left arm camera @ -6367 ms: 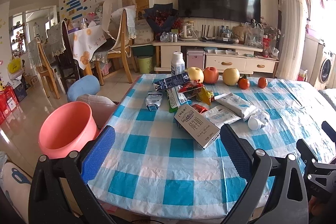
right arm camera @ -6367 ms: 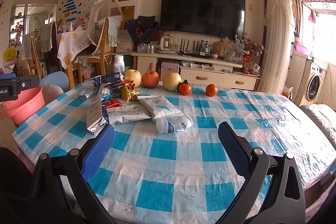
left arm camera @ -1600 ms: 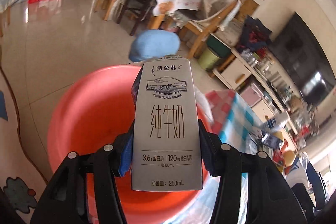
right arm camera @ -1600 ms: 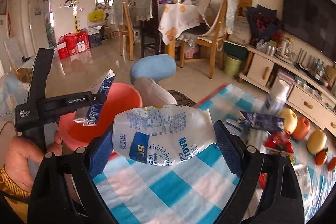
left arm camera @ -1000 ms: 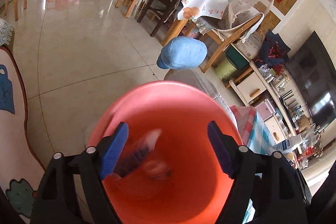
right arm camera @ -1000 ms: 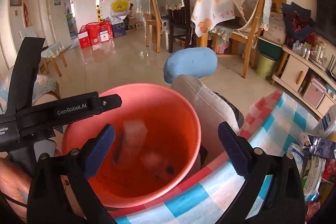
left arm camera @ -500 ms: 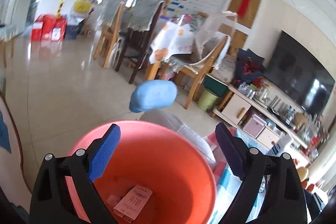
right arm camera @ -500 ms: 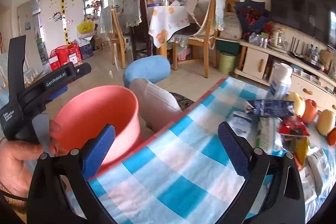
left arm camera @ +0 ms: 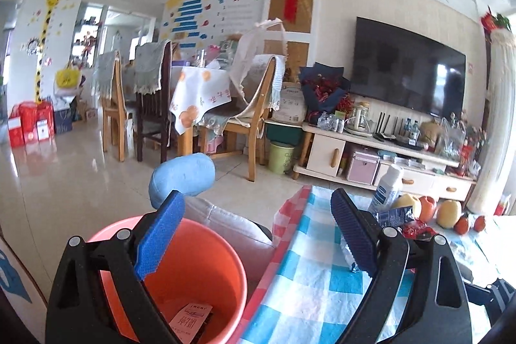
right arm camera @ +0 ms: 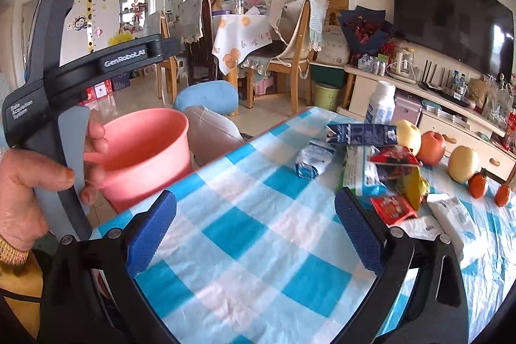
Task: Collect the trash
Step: 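Move both tools back over the table toward the remaining trash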
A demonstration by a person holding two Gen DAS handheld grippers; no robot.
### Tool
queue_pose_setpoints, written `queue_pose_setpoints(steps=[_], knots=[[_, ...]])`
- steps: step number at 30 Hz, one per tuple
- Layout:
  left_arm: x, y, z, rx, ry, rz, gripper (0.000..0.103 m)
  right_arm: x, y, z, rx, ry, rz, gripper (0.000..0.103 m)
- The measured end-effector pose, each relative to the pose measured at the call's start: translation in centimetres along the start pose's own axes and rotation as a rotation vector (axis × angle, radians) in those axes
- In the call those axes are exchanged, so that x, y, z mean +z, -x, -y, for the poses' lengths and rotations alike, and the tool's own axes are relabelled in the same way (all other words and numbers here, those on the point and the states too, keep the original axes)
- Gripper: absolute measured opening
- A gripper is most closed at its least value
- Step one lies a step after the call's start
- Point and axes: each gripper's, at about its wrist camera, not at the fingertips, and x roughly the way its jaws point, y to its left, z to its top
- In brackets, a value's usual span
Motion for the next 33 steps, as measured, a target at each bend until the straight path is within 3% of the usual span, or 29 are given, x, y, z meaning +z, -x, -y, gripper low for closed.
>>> queue_pose_setpoints(steps=[5, 15, 23, 29, 33], knots=[[-0.3, 0.2, 2.3, -0.005, -0.038, -0.007, 0.091, -0.8, 1.5, 1.6, -0.001, -0.060, 0.019, 0.099], [-1.4, -1.5, 5.0, -0.042, -0.087, -0.166, 0.091, -2.4, 1.7, 4.2, -0.003, -0.116, -0.049, 0.099], [-2.8, -2.3, 7.9, -0.125, -0.150, -0.218, 0.091, -2.7, 3.4, 6.4, -0.036, -0.107, 0.008, 0.099], [-2.6, -3.7, 10.1, -0.182, -0.102, -0.251, 0.091, -2.6, 4.7, 10.2, -0.034, -0.200, 0.030, 0.099], [-1.8, -7.0, 12.3, -0.199, -0.072, -0.306, 0.091, -2.4, 5.6, 12.8, -0.075, -0.248, 0.026, 0.099]])
